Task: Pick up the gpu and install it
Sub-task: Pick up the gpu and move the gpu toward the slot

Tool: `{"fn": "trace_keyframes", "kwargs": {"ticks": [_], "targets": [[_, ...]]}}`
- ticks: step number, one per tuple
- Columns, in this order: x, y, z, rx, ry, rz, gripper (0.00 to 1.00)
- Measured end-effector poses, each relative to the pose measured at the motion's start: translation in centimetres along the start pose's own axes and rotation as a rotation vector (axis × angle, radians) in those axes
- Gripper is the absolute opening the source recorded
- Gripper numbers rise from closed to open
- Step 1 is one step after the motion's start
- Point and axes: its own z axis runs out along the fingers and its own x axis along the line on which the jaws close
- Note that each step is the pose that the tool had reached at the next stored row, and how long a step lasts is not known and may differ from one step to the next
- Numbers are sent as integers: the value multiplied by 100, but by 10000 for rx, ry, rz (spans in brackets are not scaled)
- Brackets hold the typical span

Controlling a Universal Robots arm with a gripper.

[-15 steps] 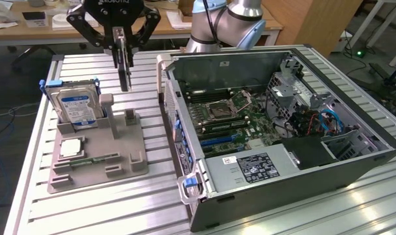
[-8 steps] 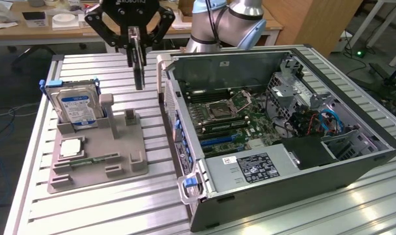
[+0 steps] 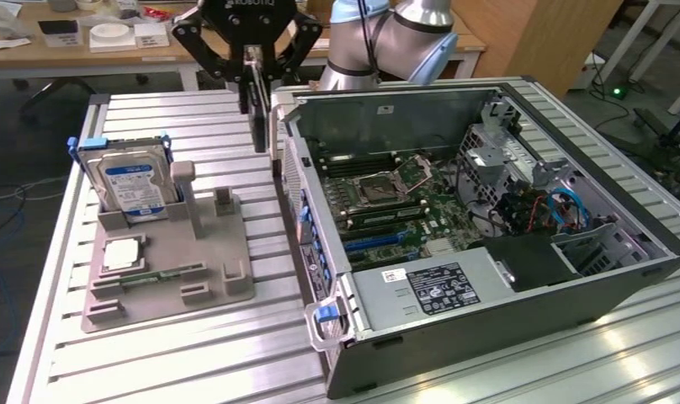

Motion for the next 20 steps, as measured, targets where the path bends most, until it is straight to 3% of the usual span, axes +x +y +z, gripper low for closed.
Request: {"fn": "trace_keyframes", "kwargs": {"ticks": [11, 20], "targets": [[-280, 1, 1, 1, 0, 0, 28], [-431, 2, 1, 1, 1, 1, 28]]}}
